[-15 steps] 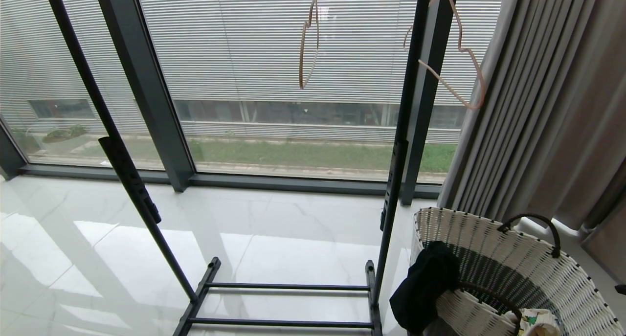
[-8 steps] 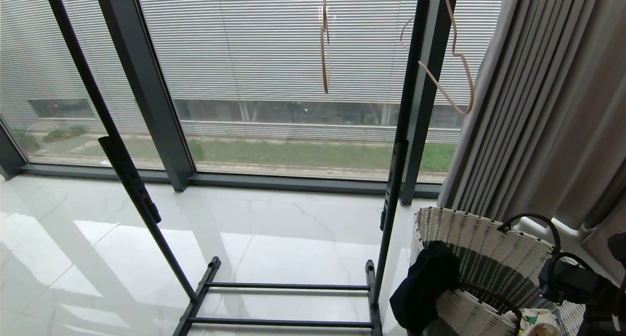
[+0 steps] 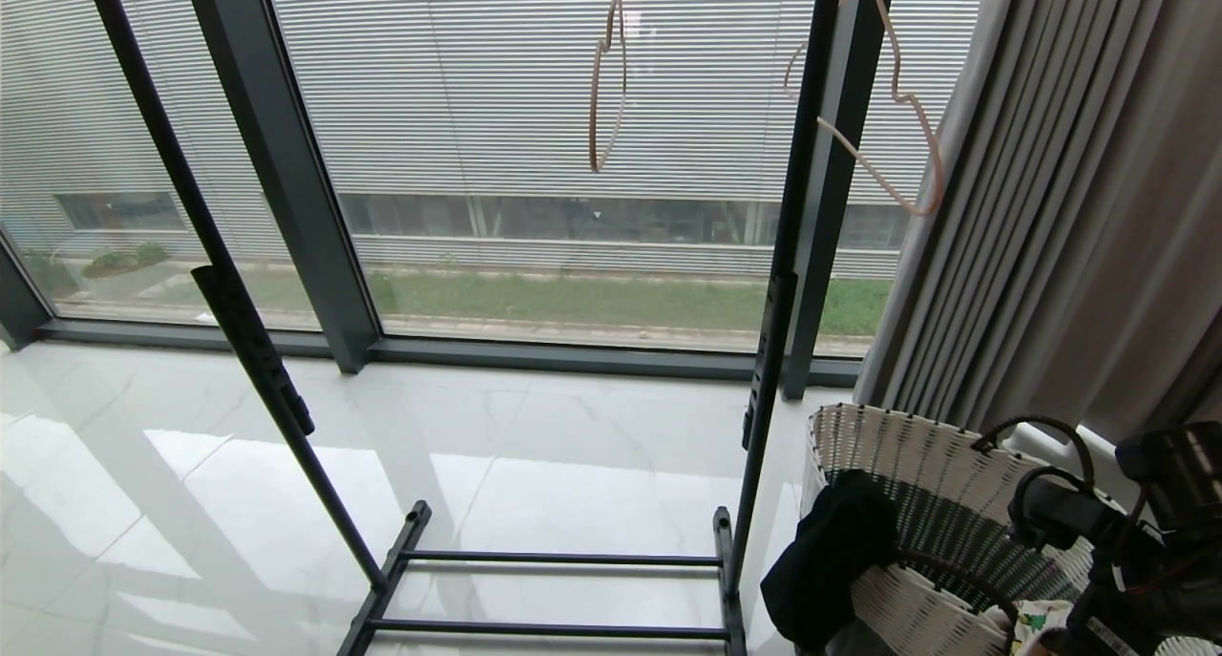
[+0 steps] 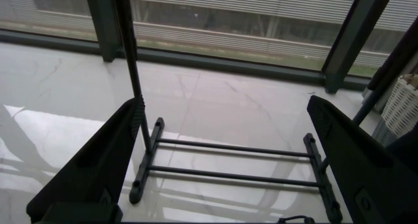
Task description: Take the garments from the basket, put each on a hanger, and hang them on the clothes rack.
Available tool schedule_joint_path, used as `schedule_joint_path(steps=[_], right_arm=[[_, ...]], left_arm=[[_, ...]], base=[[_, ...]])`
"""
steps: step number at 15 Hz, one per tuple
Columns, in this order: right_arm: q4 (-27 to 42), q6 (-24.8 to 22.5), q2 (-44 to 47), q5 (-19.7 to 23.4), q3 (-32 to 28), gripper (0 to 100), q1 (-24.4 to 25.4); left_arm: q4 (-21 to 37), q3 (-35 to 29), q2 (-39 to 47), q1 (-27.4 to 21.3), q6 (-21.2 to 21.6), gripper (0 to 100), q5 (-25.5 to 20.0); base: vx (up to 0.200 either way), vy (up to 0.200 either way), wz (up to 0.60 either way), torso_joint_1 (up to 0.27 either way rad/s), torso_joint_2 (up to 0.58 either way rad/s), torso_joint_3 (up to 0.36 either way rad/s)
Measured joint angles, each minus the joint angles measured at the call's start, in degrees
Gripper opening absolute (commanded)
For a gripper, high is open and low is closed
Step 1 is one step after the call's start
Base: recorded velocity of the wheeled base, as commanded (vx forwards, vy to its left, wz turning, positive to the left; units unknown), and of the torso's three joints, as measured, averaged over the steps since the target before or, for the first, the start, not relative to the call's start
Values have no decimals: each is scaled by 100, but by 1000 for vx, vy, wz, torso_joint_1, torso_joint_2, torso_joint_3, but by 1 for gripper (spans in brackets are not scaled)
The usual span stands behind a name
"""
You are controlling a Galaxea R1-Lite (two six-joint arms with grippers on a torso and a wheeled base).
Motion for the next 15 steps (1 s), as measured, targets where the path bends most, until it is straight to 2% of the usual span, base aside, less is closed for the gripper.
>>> schedule_joint_path(steps=[10,11,15], right_arm=[[-246,7,266,-27,94,100,-179],[-273,11,268,-24,137,0,-179],[-530,38,251,0,260,0,-177]], left_arm=[[0,0,0,-5,1,100,0],[0,0,0,-5,1,100,0],[0,0,0,-5,1,100,0]], base=[[0,0,0,0,0,0],[0,0,0,0,0,0],[0,0,0,0,0,0]])
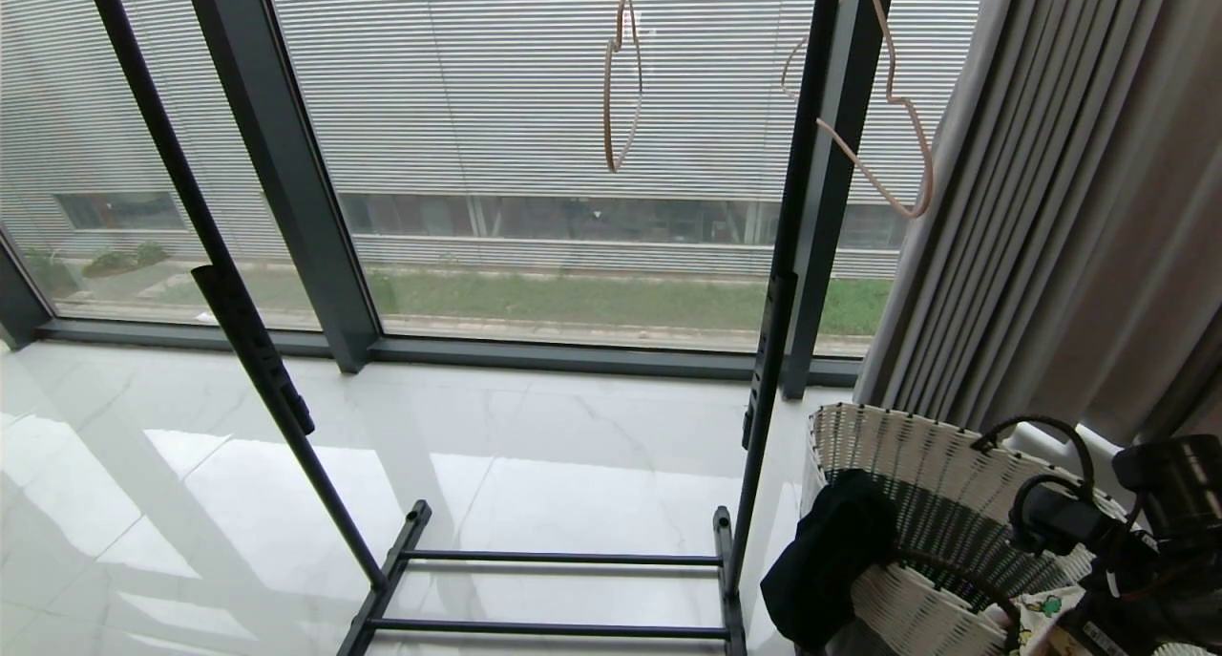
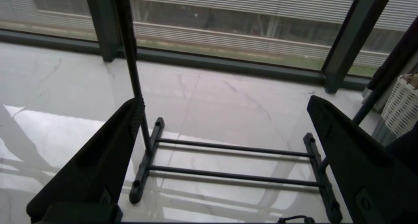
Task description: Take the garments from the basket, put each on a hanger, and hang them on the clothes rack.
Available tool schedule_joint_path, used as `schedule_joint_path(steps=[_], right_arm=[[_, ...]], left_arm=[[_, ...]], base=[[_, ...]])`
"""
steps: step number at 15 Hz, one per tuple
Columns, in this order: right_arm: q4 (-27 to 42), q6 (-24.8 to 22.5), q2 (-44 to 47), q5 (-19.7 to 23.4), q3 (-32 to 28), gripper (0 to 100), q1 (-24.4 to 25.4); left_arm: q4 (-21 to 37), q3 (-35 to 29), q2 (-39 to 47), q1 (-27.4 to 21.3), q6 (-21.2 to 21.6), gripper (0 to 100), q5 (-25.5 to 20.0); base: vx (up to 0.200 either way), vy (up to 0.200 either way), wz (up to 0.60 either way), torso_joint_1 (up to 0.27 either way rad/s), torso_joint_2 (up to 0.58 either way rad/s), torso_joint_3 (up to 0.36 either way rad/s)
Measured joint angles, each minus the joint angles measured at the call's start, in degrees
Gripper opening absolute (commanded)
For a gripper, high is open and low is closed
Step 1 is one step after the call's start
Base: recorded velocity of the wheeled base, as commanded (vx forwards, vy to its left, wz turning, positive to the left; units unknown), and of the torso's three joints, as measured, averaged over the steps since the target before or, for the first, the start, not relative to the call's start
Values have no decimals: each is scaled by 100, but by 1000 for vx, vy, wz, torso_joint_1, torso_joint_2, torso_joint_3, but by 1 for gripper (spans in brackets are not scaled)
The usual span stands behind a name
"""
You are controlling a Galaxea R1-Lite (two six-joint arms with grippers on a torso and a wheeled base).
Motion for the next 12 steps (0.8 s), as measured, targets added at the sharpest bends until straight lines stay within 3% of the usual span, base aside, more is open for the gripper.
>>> schedule_joint_path(steps=[5,7,11,12], right_arm=[[307,85,-424,13,-69,0,17],[1124,90,-767,30,-435,0,26],[3160,101,-1447,325,-1855,0,59],[3447,101,-1593,358,-2120,0,105]], left_arm=[[0,0,0,-5,-17,100,0],[0,0,0,-5,-26,100,0],[0,0,0,-5,-22,100,0],[1,0,0,0,-22,100,0]], base=[[0,0,0,0,0,0],[0,0,0,0,0,0],[0,0,0,0,0,0],[-200,0,0,7,7,-2]])
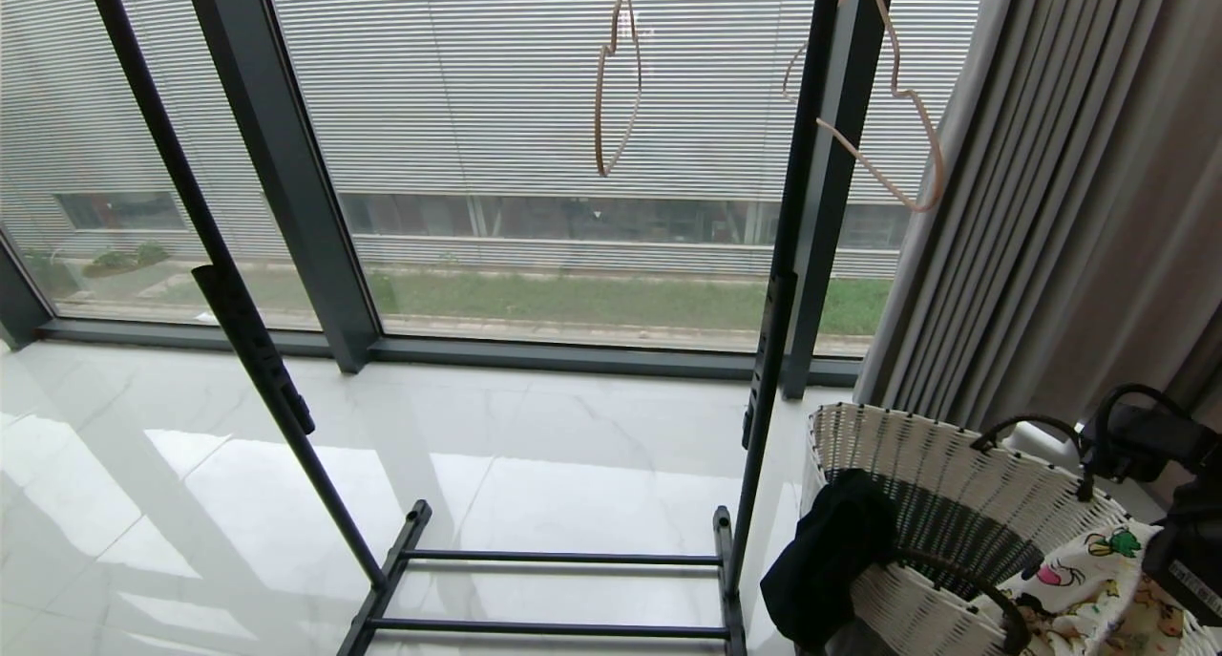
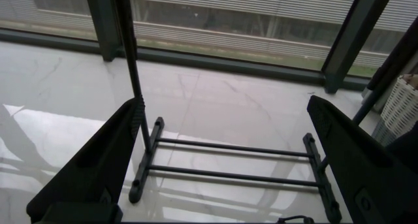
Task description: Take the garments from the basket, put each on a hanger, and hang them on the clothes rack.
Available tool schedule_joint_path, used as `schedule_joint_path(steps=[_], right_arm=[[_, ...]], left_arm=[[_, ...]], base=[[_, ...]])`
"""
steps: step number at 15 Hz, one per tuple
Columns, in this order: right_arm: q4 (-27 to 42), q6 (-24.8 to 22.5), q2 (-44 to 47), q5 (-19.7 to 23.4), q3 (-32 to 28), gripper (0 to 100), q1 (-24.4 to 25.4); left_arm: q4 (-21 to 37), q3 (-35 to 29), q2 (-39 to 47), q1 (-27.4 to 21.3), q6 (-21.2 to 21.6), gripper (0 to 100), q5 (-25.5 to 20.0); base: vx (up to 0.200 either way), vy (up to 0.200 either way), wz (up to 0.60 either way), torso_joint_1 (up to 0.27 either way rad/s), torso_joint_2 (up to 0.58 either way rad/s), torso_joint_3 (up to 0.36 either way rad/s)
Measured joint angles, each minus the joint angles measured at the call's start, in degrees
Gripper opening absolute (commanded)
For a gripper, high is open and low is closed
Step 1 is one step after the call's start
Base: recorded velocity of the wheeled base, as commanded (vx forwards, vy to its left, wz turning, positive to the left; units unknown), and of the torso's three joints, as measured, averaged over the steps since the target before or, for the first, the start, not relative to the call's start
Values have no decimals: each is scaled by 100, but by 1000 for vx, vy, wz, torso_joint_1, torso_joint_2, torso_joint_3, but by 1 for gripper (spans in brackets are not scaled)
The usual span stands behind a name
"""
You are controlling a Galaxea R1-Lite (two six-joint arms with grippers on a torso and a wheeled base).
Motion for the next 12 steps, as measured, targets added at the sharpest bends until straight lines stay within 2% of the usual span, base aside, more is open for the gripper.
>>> schedule_joint_path(steps=[4,10,12], right_arm=[[578,-2,-472,15,-597,0,373],[1404,-6,-642,15,-1229,0,953],[1645,-5,-650,17,-1402,0,1051]], left_arm=[[-1,0,0,-5,5,100,0],[-1,0,0,-5,-15,100,0],[0,0,0,0,18,100,0]], base=[[-200,0,0,1,2,1],[-200,0,0,2,0,1],[0,0,0,0,0,0]])
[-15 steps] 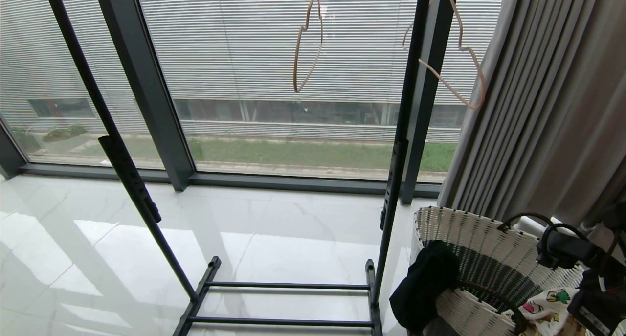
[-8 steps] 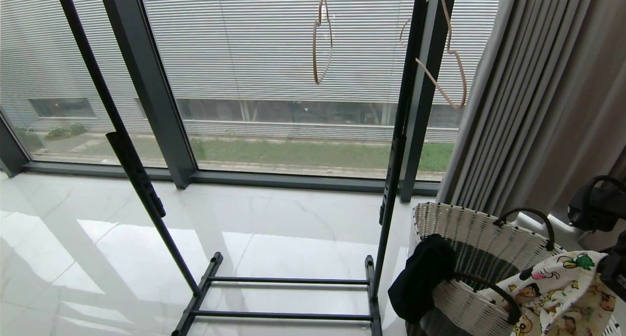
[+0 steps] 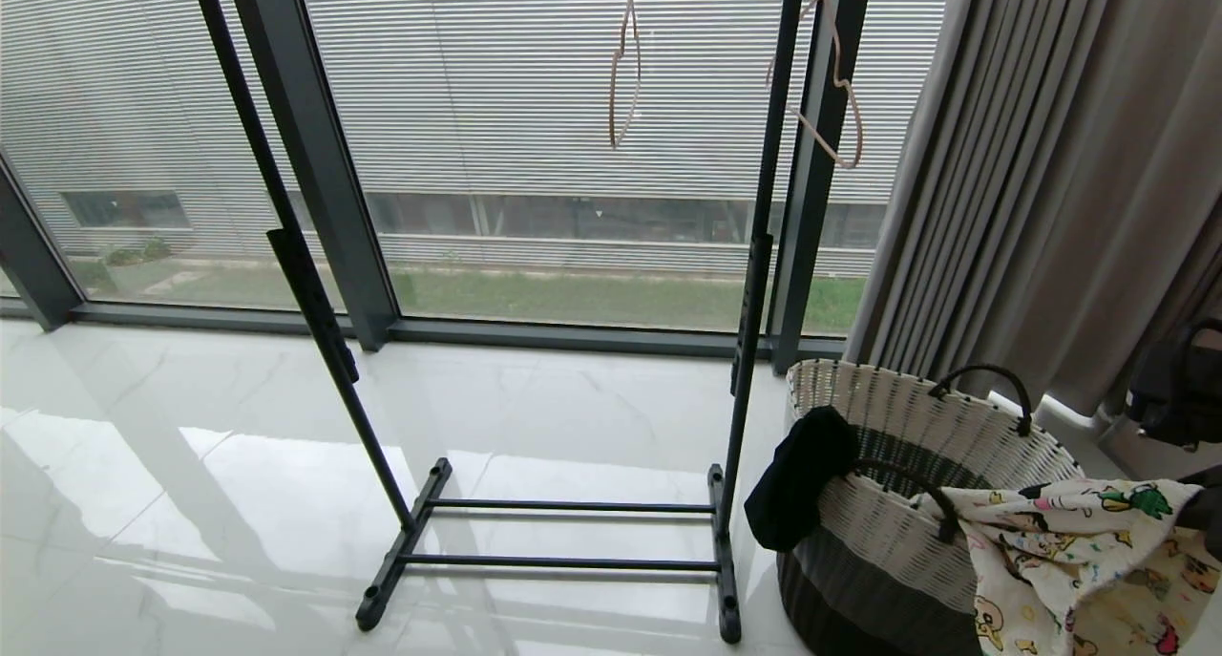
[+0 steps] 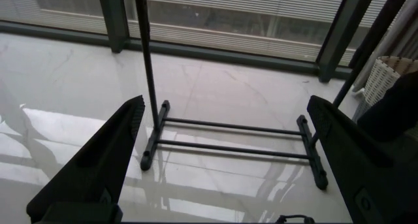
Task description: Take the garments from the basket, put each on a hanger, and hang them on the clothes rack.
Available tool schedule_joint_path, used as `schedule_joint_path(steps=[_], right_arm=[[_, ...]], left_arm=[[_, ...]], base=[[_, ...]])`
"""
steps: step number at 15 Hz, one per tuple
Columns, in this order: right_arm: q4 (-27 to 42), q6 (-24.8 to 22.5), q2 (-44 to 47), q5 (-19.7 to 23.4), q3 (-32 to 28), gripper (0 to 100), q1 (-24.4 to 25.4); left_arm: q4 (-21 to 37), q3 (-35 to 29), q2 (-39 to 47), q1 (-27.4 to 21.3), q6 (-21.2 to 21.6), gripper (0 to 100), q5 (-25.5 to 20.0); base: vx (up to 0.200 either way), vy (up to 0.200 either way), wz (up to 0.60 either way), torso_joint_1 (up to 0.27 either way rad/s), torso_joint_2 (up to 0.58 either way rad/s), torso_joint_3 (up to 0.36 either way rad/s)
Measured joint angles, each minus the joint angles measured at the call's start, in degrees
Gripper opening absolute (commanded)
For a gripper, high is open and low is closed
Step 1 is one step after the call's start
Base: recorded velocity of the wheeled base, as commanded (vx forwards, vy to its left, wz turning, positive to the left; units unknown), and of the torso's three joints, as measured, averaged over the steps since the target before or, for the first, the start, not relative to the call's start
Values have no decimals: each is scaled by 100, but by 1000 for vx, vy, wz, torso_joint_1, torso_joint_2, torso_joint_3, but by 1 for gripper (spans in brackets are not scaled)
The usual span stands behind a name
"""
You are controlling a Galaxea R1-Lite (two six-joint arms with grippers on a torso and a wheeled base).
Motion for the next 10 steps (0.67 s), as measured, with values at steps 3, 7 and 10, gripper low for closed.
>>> schedule_joint_path(steps=[3,7,10], right_arm=[[302,-1,-85,79,-94,0,63],[364,5,-157,347,-158,0,402],[357,5,-133,575,-262,0,518]], left_arm=[[-1,0,0,0,13,100,0],[-9,0,0,-5,105,100,-7],[-99,-18,22,-16,85,100,-87]], base=[[0,0,0,0,0,0],[0,0,0,0,0,0],[0,0,0,0,0,0]])
